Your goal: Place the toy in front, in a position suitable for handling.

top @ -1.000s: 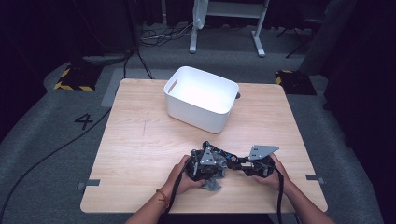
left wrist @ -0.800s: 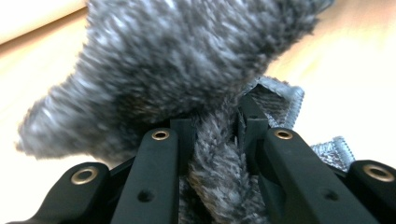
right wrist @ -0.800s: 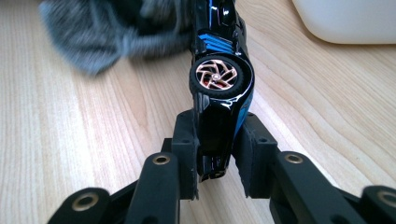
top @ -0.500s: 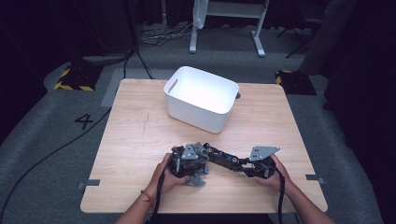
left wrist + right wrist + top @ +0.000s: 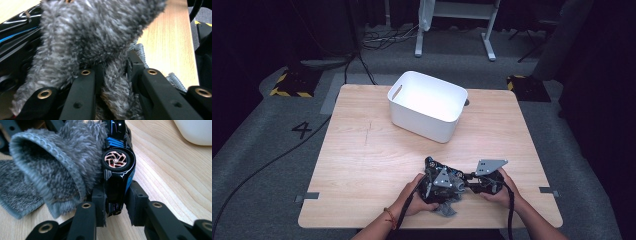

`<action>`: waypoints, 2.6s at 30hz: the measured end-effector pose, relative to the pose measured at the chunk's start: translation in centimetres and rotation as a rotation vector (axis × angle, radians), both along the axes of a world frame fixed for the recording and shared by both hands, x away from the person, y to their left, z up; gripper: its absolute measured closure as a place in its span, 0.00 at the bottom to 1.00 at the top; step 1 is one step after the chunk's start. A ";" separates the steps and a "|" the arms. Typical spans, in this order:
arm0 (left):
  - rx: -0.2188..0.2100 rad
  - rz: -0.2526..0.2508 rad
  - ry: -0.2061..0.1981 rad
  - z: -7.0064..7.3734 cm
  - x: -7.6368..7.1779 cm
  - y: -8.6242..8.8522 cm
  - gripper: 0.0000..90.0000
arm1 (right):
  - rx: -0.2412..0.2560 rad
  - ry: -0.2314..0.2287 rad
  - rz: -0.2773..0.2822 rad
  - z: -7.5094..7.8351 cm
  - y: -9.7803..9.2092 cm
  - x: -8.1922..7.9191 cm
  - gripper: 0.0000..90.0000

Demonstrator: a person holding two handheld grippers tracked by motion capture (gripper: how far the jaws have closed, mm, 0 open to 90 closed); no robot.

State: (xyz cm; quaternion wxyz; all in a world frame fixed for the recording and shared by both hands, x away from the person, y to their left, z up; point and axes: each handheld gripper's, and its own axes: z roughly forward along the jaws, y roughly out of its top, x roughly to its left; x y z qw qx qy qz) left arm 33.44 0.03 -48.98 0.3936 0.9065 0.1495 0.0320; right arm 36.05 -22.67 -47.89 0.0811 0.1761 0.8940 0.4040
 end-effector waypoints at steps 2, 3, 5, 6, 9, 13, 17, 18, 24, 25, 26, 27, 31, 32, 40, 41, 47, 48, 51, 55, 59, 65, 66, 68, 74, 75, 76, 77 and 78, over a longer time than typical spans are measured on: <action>0.009 0.015 -0.005 -0.2 0.2 0.3 0.82 | -0.001 -0.002 0.003 0.0 0.0 0.0 0.80; 0.008 0.024 0.004 -0.1 0.3 0.6 0.82 | -0.006 -0.006 0.005 0.0 0.0 0.0 0.80; 0.023 0.039 -0.004 -0.1 0.4 1.0 0.82 | -0.010 -0.009 0.005 0.1 0.1 -0.1 0.80; 0.032 0.048 -0.007 0.0 0.5 1.4 0.82 | -0.010 -0.009 0.006 0.1 0.0 -0.1 0.80; 0.045 0.086 -0.013 0.1 1.0 2.8 0.82 | -0.015 -0.008 0.004 0.1 -0.1 0.0 0.80; 0.052 0.174 -0.010 0.1 1.9 5.3 0.82 | -0.021 -0.008 0.000 0.2 -0.5 0.1 0.79; 0.059 0.282 -0.006 0.2 2.8 7.8 0.82 | -0.022 -0.001 -0.001 0.2 -1.0 0.3 0.79; 0.054 0.302 0.000 0.2 3.0 8.2 0.82 | -0.019 0.008 -0.001 0.2 -1.1 0.3 0.80; -0.018 0.211 -0.013 1.0 1.5 7.6 0.81 | -0.024 0.021 -0.008 0.0 -1.0 0.3 0.80; -0.036 0.179 -0.009 1.2 1.2 7.2 0.81 | -0.035 0.022 -0.008 -0.2 -0.9 0.3 0.80; -0.045 0.166 -0.009 1.4 1.0 7.0 0.81 | -0.033 0.021 -0.007 -0.2 -0.9 0.3 0.80; -0.055 0.146 -0.010 1.6 0.7 6.5 0.81 | -0.035 0.020 -0.006 -0.3 -0.9 0.3 0.80; -0.086 0.065 -0.021 2.4 -0.1 4.5 0.81 | -0.042 0.009 -0.006 -0.3 -0.7 0.1 0.80; -0.096 0.052 -0.015 2.6 0.0 4.0 0.81 | -0.041 0.008 -0.002 -0.3 -0.6 0.1 0.80; -0.104 -0.033 -0.007 2.4 0.3 0.0 0.81 | -0.046 -0.011 0.006 -0.3 -0.5 -0.1 0.80; -0.089 -0.035 -0.013 2.3 0.3 -0.2 0.81 | -0.045 -0.014 0.007 -0.3 -0.5 -0.1 0.80; 0.000 0.013 -0.011 1.2 0.9 0.5 0.82 | -0.050 -0.018 0.001 -0.3 -0.6 -0.2 0.80; 0.015 0.037 -0.006 1.0 1.1 1.0 0.82 | -0.054 -0.021 0.000 -0.3 -0.6 -0.2 0.80; 0.006 0.105 0.010 0.7 1.6 3.3 0.82 | -0.058 -0.019 0.002 -0.3 -0.7 -0.1 0.80; 0.024 0.212 0.006 0.7 2.6 7.1 0.82 | -0.057 -0.013 0.001 -0.3 -0.8 0.1 0.80; -0.034 0.289 0.063 0.1 3.6 10.4 0.81 | -0.062 -0.007 0.019 -0.2 -1.2 0.1 0.80; -0.037 0.181 0.070 0.1 3.2 9.3 0.80 | -0.066 -0.009 0.028 -0.3 -1.2 0.1 0.81; -0.026 0.155 0.068 0.1 2.9 8.5 0.80 | -0.063 -0.007 0.027 -0.3 -1.3 0.1 0.81; -0.014 0.100 0.066 0.2 2.1 7.1 0.79 | -0.061 -0.004 0.024 -0.3 -1.3 0.1 0.81; -0.031 -0.031 0.105 -0.1 0.6 3.4 0.79 | -0.061 -0.012 0.015 -0.4 -1.5 0.1 0.81; -0.036 -0.046 0.108 -0.1 0.4 2.7 0.79 | -0.063 -0.015 0.016 -0.4 -1.5 0.1 0.81; -0.044 -0.056 0.110 -0.1 0.2 1.9 0.78 | -0.063 -0.013 0.016 -0.4 -1.4 0.1 0.81; -0.053 -0.076 0.115 -0.1 0.0 1.2 0.78 | -0.063 -0.013 0.018 -0.4 -1.4 0.1 0.81; -0.052 -0.107 0.112 -0.2 -0.2 0.5 0.78 | -0.061 -0.015 0.018 -0.4 -1.4 0.1 0.81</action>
